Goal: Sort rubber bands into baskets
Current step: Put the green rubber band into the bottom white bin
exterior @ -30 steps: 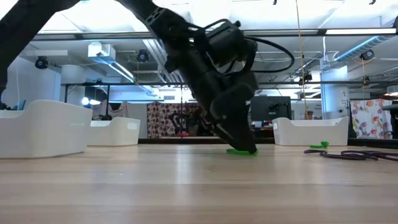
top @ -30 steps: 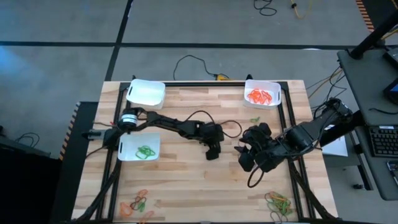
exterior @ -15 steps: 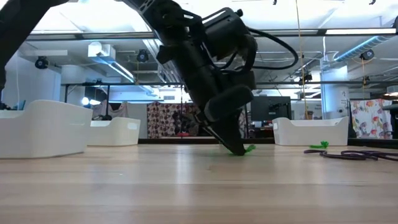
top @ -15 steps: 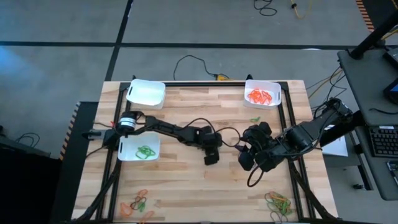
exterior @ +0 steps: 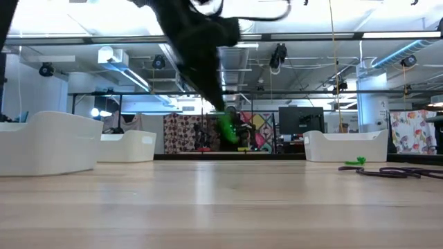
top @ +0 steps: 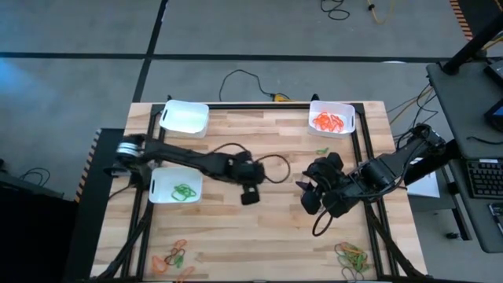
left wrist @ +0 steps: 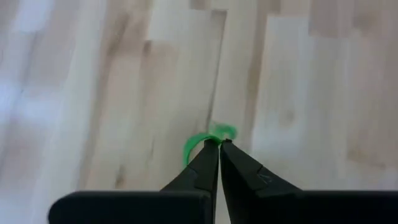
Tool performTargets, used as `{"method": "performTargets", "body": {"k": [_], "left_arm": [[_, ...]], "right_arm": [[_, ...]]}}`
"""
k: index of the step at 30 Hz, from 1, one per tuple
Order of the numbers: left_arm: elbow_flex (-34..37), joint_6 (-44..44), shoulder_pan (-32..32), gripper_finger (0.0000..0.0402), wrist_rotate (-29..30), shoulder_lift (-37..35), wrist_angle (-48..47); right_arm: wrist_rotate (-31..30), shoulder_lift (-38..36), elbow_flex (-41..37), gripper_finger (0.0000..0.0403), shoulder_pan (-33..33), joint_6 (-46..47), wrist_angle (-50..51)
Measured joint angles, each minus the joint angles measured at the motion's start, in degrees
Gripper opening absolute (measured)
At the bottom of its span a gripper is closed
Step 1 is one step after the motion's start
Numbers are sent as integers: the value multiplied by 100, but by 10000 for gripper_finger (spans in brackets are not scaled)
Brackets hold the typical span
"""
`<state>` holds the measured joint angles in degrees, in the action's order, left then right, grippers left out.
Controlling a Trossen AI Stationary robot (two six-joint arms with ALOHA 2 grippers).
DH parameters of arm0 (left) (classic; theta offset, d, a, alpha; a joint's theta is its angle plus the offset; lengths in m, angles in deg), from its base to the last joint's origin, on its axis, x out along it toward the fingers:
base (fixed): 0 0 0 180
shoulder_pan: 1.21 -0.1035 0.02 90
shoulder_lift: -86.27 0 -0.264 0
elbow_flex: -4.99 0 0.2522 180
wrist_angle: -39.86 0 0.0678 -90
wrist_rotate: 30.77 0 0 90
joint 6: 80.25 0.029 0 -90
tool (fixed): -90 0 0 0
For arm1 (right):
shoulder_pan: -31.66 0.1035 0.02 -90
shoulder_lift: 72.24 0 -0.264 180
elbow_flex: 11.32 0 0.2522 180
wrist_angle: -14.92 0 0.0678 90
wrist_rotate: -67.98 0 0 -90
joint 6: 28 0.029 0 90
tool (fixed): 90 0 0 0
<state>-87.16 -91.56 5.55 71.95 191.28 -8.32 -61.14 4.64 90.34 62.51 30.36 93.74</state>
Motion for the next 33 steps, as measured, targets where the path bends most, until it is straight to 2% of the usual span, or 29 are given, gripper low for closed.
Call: {"method": "performTargets", "body": {"k": [5,9,14,19,23,25,29,33], "left_arm": [[595,-455,210,0,32,-1285,-310],[1204,-1076,426,0,-65,-2258,-698],[1911,-2502,788,0,-161,-3402,-1654],[2647,-4059,1380,0,-175,-4241,-2361],[3160,-4964,1741,0,-148,-4571,-2364],[3339,-5095,1790,0,-17,-4637,-2102],[3493,-4827,1714,0,374,-4556,-1106],[3375,-4128,1438,11,445,-4340,-271]], "right_arm": [[-538,0,-4,178,-13,-178,9],[-1227,2,-4,178,-13,-353,7],[-2095,4,-4,178,-85,-367,1],[-2256,12,-4,178,-304,-364,-14],[-2250,15,-4,178,-472,-360,-22],[-2244,15,-4,178,-534,-359,-53],[-2193,17,-4,178,-644,-342,-106],[-1937,17,-4,178,-665,-344,-146]]}}
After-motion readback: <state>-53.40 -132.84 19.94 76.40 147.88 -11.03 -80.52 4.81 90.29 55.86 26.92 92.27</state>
